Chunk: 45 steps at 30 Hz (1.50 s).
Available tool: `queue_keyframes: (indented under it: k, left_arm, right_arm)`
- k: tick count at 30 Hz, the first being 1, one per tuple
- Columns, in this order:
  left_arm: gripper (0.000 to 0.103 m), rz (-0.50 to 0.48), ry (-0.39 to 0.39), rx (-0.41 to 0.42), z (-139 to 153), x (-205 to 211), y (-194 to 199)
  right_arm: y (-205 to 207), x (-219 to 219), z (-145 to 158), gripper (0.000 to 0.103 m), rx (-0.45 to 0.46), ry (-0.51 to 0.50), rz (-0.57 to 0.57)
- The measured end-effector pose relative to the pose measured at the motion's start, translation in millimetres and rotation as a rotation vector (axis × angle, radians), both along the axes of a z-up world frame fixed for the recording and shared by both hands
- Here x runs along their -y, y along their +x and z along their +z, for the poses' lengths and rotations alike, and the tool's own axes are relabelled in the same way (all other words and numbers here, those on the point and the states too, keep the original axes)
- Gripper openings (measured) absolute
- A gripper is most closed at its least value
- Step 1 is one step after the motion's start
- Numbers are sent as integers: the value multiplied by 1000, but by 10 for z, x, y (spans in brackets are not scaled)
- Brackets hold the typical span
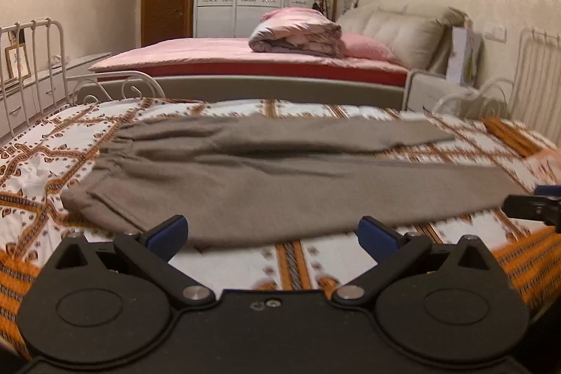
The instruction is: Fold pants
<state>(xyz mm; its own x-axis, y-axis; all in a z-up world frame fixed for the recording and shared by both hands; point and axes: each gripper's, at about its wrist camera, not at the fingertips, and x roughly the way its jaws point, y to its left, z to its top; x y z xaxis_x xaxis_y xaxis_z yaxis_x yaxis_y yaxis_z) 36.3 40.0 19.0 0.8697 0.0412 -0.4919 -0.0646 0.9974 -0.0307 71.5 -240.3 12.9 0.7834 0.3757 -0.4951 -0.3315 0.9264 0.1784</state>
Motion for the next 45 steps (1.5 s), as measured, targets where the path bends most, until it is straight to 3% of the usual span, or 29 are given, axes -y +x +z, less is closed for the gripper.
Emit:
queue_keyframes:
  k: [3, 6, 10, 17, 20, 28, 31, 35, 41, 45]
  left_arm:
    - [97, 28, 32, 2, 56, -214, 224]
    - [97, 48, 6, 19, 109, -452, 421]
    - [97, 56, -24, -7, 179, -757, 791]
    - [91, 121, 59, -38, 215, -1546, 1590]
    - [83, 134, 99, -57, 119, -1887, 1937]
    - [72, 132, 57, -175, -370, -2740, 2862]
    - [71, 119, 78, -227, -503, -2960, 3199]
    - [71, 87, 82, -293, -688, -3153, 3539]
    - [72, 9, -42, -323, -927, -3296, 3827]
    - [53, -20, -96, -272, -957, -3343, 3787]
  right_arm:
    - [255, -66, 84, 103, 1, -1, 13]
    - [497, -119, 136, 103, 25, 42, 20]
    - [976, -324, 138, 103, 11, 21, 42]
    - [1930, -775, 162, 103, 16, -13, 138]
    - [2435, -1009, 65, 103, -1, -47, 155]
    - [3691, -1597, -282, 102, -35, -82, 215]
    - [4086, -1818, -443, 84, -58, -95, 250]
    - [4395, -2049, -653, 82, -68, -112, 283]
    - [4584, -2285, -843, 82, -72, -116, 330]
    - [4691, -2385, -903, 82, -71, -129, 343]
